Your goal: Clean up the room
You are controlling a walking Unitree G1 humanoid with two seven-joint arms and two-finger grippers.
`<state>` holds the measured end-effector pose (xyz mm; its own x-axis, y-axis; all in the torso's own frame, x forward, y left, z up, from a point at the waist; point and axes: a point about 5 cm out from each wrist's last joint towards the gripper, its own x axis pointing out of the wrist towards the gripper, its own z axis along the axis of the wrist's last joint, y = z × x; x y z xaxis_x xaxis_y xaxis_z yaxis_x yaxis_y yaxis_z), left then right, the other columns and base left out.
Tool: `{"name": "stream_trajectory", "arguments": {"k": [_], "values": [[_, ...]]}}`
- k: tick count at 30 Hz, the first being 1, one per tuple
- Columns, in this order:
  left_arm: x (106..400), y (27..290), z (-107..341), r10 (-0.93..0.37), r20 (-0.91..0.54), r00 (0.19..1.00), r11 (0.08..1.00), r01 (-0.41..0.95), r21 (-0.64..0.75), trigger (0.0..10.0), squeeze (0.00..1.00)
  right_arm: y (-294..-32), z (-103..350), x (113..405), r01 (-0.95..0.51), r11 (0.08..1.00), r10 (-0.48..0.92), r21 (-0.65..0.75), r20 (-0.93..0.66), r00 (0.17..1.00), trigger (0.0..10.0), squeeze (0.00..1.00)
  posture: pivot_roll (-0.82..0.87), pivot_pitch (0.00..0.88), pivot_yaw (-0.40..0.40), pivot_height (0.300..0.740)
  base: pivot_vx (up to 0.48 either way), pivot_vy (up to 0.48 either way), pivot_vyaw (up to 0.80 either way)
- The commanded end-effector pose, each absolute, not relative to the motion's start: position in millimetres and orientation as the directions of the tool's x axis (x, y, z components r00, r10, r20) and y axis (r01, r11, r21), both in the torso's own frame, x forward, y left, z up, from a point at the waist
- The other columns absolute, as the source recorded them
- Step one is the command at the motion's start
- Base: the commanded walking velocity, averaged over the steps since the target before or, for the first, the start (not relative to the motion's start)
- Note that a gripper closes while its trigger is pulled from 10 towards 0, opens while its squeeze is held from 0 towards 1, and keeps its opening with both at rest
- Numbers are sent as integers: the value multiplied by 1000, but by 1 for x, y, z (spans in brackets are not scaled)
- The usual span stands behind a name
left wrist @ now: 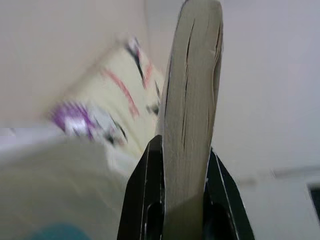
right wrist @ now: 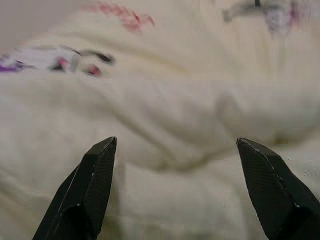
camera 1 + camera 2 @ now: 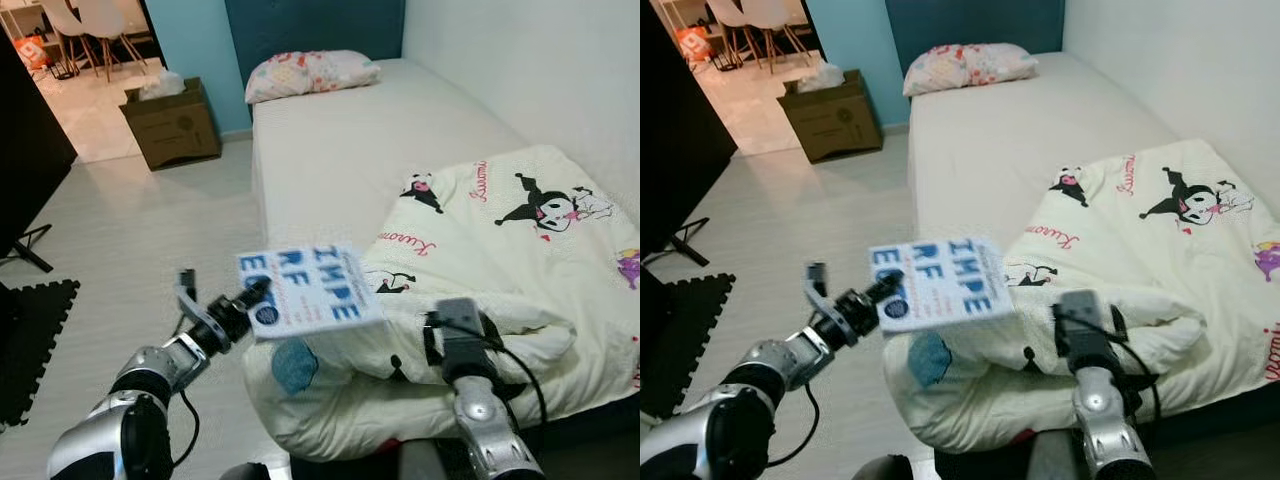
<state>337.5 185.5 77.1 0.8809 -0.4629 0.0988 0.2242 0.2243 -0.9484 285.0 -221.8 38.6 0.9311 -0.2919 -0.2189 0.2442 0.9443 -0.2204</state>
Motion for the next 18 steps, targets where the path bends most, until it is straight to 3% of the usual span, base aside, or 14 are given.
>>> {"name": "stream_trajectory", "arguments": {"k": [1, 5, 8, 11, 12, 15, 16, 17, 18], "values": [[341, 210, 84, -332, 110, 937, 251, 200, -947, 0, 0, -219, 31, 280, 250, 963, -267, -97, -264, 927, 10000, 0, -104, 12, 105, 600, 0, 0, 0], [341, 223, 86, -260, 99, 960, 279, 173, -945, 0, 0, -218, 32, 280, 253, 967, -252, -31, -260, 932, 10000, 0, -103, 10, 104, 605, 0, 0, 0], [330, 257, 71, -75, -70, 995, 532, -19, -847, 0, 0, -200, 22, 281, 191, 982, -180, 7, -299, 937, 10000, 0, -91, 0, 92, 620, 0, 0, 0], [330, 257, 71, -75, -70, 995, 532, -19, -847, 0, 0, -200, 22, 281, 191, 982, -180, 7, -299, 937, 10000, 0, -91, 0, 92, 620, 0, 0, 0], [323, 263, 62, -39, -131, 991, 603, -81, -794, 0, 0, -192, 15, 280, 160, 987, -151, -3, -337, 929, 10000, 0, -89, 0, 89, 625, 0, 0, 0], [313, 267, 47, 1, -219, 976, 667, -164, -727, 0, 0, -183, 3, 276, 124, 992, -116, -5, -394, 912, 10000, 0, -83, 0, 80, 630, 0, 0, 0], [297, 270, 28, 38, -328, 944, 731, -250, -635, 10000, 0, -172, -9, 269, 80, 997, -73, -4, -454, 888, 10000, 0, -76, 0, 75, 635, 0, 0, 0], [297, 270, 28, 38, -328, 944, 731, -250, -635, 10000, 0, -172, -9, 269, 80, 997, -73, -4, -454, 888, 10000, 0, -76, 0, 75, 635, 0, 0, 0], [279, 273, 10, 75, -429, 900, 774, -324, -544, 10000, 0, -161, -20, 262, 33, 999, -28, 2, -505, 863, 10000, 0, -76, 0, 73, 640, 0, 0, 0]]}}
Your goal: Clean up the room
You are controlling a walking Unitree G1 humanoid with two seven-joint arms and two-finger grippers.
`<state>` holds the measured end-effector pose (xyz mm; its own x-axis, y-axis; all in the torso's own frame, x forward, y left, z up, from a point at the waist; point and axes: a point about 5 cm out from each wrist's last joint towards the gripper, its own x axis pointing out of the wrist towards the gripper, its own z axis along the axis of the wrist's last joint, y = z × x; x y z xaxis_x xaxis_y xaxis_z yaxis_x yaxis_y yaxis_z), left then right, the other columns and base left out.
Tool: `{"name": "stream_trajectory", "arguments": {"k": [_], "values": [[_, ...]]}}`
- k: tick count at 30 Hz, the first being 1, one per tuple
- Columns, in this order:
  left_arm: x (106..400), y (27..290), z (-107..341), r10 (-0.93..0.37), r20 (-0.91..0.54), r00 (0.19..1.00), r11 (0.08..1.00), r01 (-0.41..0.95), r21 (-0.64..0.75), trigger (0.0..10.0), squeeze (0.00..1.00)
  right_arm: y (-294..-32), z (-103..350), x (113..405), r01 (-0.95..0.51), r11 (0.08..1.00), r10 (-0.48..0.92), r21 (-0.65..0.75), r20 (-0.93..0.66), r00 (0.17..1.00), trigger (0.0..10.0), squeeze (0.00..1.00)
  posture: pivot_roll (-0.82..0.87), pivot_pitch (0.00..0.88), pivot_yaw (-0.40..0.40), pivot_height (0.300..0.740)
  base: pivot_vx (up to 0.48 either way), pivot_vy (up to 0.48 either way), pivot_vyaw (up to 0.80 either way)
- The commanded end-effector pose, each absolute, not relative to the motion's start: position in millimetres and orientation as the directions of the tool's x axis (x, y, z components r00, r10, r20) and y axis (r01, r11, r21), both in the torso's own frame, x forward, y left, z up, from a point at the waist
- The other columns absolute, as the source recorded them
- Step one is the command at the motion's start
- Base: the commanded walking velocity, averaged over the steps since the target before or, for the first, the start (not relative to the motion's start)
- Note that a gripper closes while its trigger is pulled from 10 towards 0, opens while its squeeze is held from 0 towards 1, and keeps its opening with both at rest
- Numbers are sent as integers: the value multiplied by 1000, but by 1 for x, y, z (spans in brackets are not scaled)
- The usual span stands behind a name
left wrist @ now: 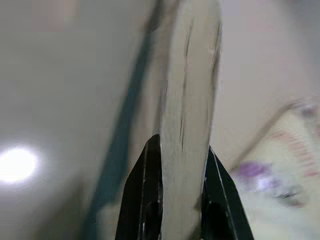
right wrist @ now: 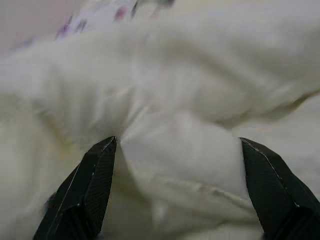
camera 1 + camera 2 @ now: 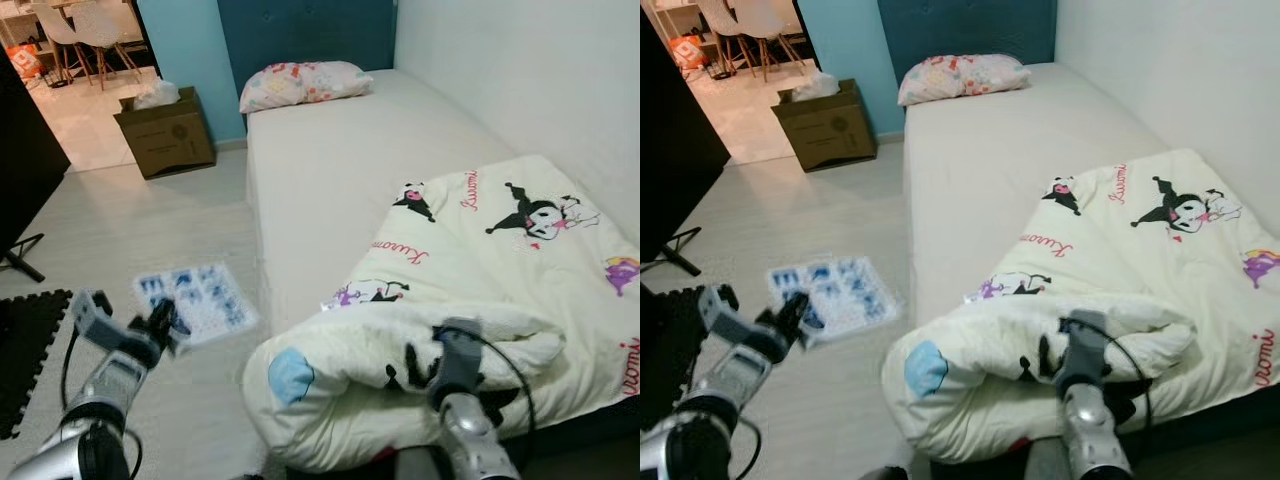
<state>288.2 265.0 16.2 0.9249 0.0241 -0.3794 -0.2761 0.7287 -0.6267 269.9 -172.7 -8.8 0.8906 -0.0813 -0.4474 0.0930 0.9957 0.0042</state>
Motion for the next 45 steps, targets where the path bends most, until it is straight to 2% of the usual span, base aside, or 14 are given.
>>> {"name": "stream_trajectory", "arguments": {"k": [1, 2, 3, 4, 6, 8, 11, 14, 20, 26, 29, 36, 45], "values": [[279, 273, 10, 75, -429, 900, 774, -324, -544, 10000, 0, -161, -20, 262, 33, 999, -28, 2, -505, 863, 10000, 0, -76, 0, 73, 640, 0, 0, 0], [279, 273, 10, 75, -429, 900, 774, -324, -544, 10000, 0, -161, -20, 262, 33, 999, -28, 2, -505, 863, 10000, 0, -76, 0, 73, 640, 0, 0, 0], [260, 275, -8, 101, -523, 846, 804, -379, -458, 10000, 0, -152, -30, 254, -11, 1000, 11, 3, -550, 835, 10000, 0, -75, 0, 71, 645, 0, 0, 0], [218, 274, -42, 139, -688, 713, 843, -449, -295, 10000, 0, -143, -51, 232, -108, 994, 71, -16, -655, 752, 10000, 0, -76, 0, 69, 655, 0, 0, 0], [218, 274, -42, 139, -688, 713, 843, -449, -295, 10000, 0, -143, -51, 232, -108, 994, 71, -16, -655, 752, 10000, 0, -76, 0, 69, 655, 0, 0, 0], [190, 269, -61, 151, -765, 626, 862, -462, -207, 10000, 0, -144, -65, 215, -145, 989, 90, -14, -725, 682, 10000, 0, -74, 0, 67, 665, 0, 0, 0], [181, 264, -68, 148, -790, 595, 873, -454, -179, 10000, 0, -145, -70, 208, -169, 985, 93, -25, -751, 653, 10000, 0, -71, 0, 65, 670, 0, 0, 0], [165, 250, -80, 122, -838, 532, 912, -394, -117, 10000, 0, -150, -84, 186, -234, 971, 88, -55, -823, 561, 10000, 0, -60, 0, 58, 685, 0, 0, 0], [172, 230, -82, 70, -834, 548, 944, -307, -122, 10000, 0, -152, -96, 163, -264, 964, 93, -40, -877, 471, 10000, 0, -42, 0, 51, 710, 0, 0, 0], [176, 223, -81, 30, -831, 556, 961, -244, -128, 10000, 0, -151, -98, 157, -274, 961, 96, -36, -887, 452, 10000, 0, -44, 0, 52, 735, 0, 0, 0], [176, 220, -82, 10, -833, 553, 969, -211, -128, 10000, 0, -151, -98, 158, -276, 961, 99, -36, -881, 462, 10000, 0, -47, 0, 56, 740, 0, 0, 0], [175, 218, -83, 30, -852, 522, 996, -88, -18, 10000, 0, -151, -94, 165, -287, 957, 115, -42, -852, 510, 10000, 0, -41, 0, 52, 740, 0, -465, 0], [177, 209, -84, -1, -852, 524, 996, -78, -49, 10000, 0, -152, -93, 168, -294, 955, 133, -30, -844, 519, 10000, 0, -37, 0, 44, 740, 0, -103, 522]]}}
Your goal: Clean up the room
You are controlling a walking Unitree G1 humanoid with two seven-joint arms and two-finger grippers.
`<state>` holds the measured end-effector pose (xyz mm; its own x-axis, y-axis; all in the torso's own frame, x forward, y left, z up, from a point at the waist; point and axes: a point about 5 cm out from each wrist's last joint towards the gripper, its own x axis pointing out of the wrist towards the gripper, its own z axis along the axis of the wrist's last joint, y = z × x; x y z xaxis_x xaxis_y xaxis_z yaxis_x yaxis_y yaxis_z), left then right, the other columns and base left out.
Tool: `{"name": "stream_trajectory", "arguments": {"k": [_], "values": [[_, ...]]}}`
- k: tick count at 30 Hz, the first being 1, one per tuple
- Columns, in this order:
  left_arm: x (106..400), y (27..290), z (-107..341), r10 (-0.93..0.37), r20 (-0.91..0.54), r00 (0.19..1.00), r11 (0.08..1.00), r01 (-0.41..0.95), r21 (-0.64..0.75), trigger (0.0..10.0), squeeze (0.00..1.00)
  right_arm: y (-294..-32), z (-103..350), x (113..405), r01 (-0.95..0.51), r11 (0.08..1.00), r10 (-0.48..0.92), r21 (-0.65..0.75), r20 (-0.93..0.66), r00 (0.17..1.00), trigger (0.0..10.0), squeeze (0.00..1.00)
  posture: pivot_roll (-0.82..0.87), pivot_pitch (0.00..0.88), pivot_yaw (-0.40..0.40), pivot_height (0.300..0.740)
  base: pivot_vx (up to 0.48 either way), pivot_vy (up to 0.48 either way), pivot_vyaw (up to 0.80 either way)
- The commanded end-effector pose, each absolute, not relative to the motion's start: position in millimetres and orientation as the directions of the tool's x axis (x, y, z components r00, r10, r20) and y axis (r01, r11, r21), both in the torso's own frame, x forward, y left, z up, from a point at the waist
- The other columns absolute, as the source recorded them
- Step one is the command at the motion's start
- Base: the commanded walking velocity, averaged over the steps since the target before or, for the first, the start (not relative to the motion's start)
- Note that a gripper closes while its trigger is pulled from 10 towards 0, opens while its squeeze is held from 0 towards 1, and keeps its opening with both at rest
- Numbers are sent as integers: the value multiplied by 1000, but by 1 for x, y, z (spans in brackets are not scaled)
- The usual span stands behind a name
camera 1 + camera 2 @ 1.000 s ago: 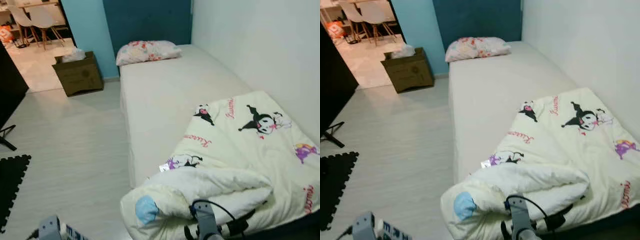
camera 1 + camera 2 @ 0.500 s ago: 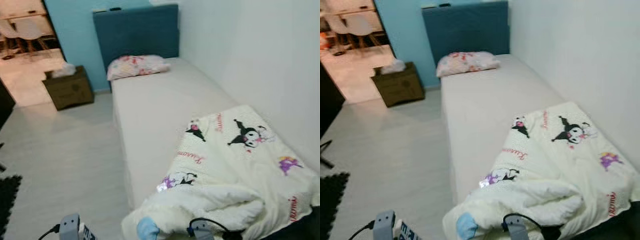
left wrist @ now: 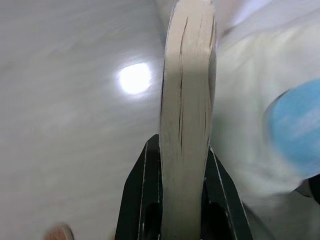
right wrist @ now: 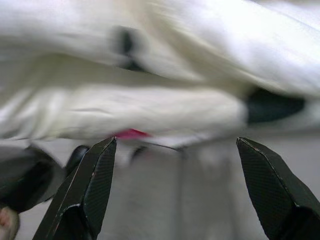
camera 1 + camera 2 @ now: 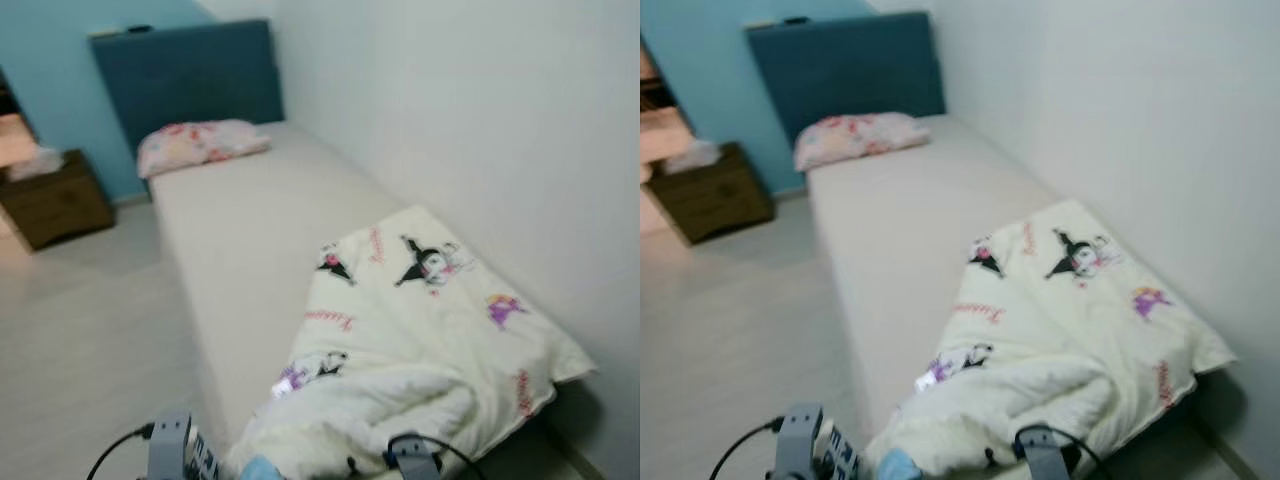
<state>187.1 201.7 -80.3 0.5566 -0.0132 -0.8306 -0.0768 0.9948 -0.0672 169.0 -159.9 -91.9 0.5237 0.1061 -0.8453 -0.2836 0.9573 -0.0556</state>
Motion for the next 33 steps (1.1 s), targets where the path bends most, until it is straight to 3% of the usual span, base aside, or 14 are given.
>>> {"name": "stream_trajectory", "arguments": {"k": [1, 9, 11, 20, 29, 33], "values": [[177, 209, -84, -1, -852, 524, 996, -78, -49, 10000, 0, -152, -93, 168, -294, 955, 133, -30, -844, 519, 10000, 0, -37, 0, 44, 740, 0, 0, 669], [173, 206, -86, -21, -859, 512, 999, -20, -36, 10000, 0, -152, -92, 171, -293, 955, 129, -37, -841, 525, 10000, 0, -44, 0, 44, 740, 0, -420, 537], [174, 206, -86, 1, -855, 518, 997, -64, -38, 10000, 0, -151, -89, 175, -289, 957, 158, -11, -818, 553, 10000, 0, -44, 0, 44, 740, 0, 0, 0], [175, 202, -86, -22, -858, 513, 999, -29, -43, 10000, 0, -151, -89, 176, -318, 948, 172, -10, -824, 540, 10000, 0, -48, 0, 43, 740, 0, 0, 604], [173, 198, -88, -40, -865, 500, 999, 7, -43, 10000, 0, -154, -89, 176, -326, 944, 139, -47, -840, 524, 10000, 0, -50, 0, 40, 740, 0, -480, 227], [172, 198, -88, -29, -864, 503, 999, -23, -47, 10000, 0, -153, -89, 176, -346, 938, 164, -31, -838, 520, 10000, 0, -49, 0, 36, 740, 0, 0, 553]]}}
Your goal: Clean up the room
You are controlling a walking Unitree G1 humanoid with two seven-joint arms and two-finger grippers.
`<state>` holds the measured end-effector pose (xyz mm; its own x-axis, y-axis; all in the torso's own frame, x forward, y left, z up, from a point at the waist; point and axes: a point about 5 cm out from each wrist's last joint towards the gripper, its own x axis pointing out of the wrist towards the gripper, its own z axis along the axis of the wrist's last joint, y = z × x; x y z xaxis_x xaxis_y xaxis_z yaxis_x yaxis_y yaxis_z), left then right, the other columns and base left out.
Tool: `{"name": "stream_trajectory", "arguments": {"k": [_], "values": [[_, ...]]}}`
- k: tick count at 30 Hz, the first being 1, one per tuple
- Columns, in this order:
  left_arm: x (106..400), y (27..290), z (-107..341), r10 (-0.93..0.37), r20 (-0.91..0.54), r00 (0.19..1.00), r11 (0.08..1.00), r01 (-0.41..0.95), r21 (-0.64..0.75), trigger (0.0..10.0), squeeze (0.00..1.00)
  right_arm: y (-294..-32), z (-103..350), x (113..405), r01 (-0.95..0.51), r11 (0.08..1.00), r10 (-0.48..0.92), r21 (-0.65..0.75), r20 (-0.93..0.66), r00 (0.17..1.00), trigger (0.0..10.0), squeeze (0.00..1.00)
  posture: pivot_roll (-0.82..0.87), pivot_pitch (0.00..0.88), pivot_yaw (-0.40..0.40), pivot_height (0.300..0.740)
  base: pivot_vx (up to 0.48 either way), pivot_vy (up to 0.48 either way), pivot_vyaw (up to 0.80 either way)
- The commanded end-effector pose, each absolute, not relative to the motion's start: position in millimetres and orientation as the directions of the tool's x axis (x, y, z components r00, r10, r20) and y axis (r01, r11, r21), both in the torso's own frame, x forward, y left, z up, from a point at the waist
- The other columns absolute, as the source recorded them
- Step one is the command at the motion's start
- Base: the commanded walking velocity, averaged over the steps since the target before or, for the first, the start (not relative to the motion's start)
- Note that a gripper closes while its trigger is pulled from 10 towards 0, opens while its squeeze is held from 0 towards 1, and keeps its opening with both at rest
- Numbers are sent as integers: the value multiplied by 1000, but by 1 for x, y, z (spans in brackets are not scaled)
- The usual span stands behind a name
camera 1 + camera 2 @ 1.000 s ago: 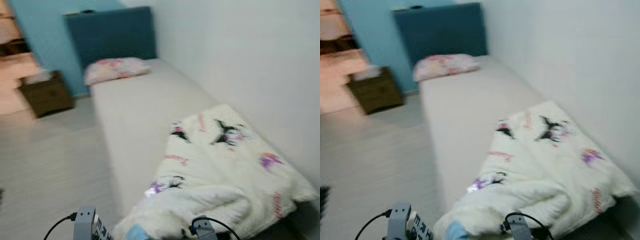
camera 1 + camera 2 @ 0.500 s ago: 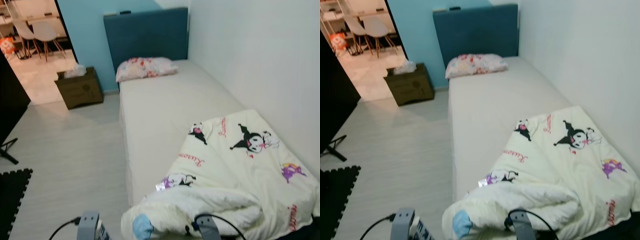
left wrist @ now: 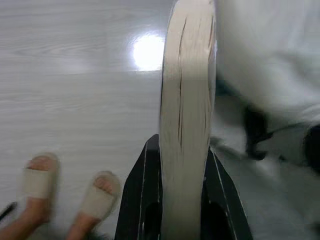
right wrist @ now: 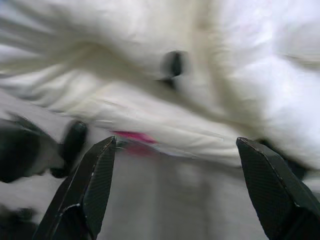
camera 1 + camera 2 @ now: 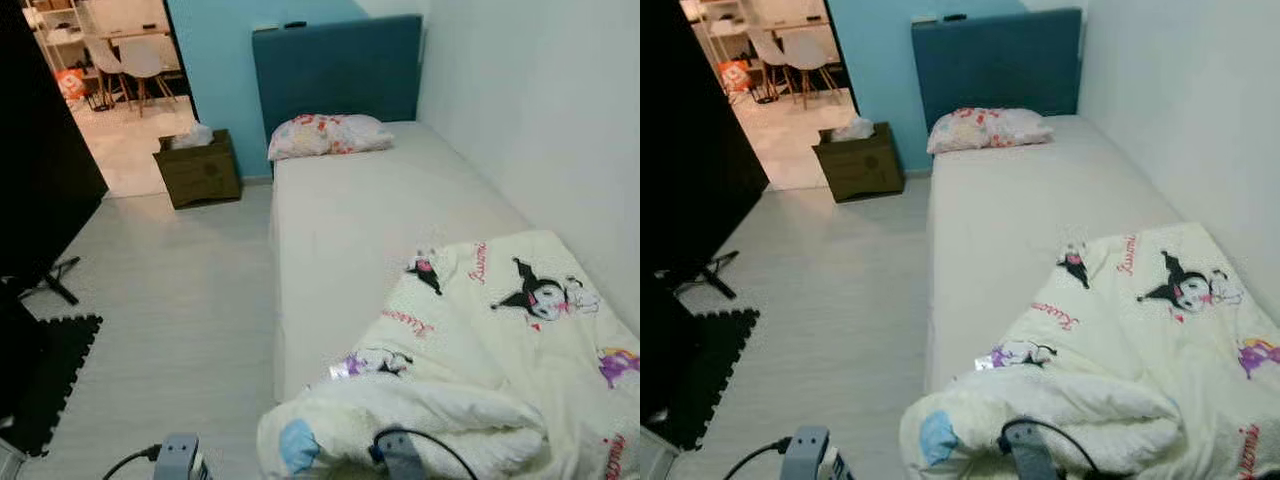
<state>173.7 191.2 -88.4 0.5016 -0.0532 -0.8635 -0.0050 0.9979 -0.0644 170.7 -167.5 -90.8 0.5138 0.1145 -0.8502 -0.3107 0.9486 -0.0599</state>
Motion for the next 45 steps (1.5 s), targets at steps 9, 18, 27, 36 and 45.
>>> {"name": "stream_trajectory", "arguments": {"k": [9, 18, 27, 36, 45], "values": [[172, 195, -89, -61, -865, 498, 998, 8, -66, 10000, 0, -153, -89, 175, -385, 921, 161, -58, -843, 513, 10000, 0, -45, 0, 31, 740, 0, -251, 585], [172, 195, -89, -38, -864, 501, 997, -37, -65, 10000, 0, -152, -90, 174, -393, 918, 165, -55, -848, 503, 10000, 0, -43, 0, 28, 740, 0, -160, 0], [171, 195, -89, -33, -870, 493, 998, -36, -58, 10000, 0, -152, -90, 173, -405, 913, 176, -47, -850, 497, 10000, 0, -43, 0, 25, 740, 0, 0, 0], [167, 195, -91, -34, -875, 483, 998, -26, -54, 10000, 0, -151, -91, 173, -409, 912, 184, -41, -849, 495, 10000, 0, -39, 0, 21, 740, -95, 154, 0], [164, 196, -92, -32, -877, 479, 998, -33, -54, 10000, 0, -151, -90, 173, -414, 909, 187, -41, -848, 496, 10000, 0, -26, 0, 13, 740, -287, 305, 0]]}}
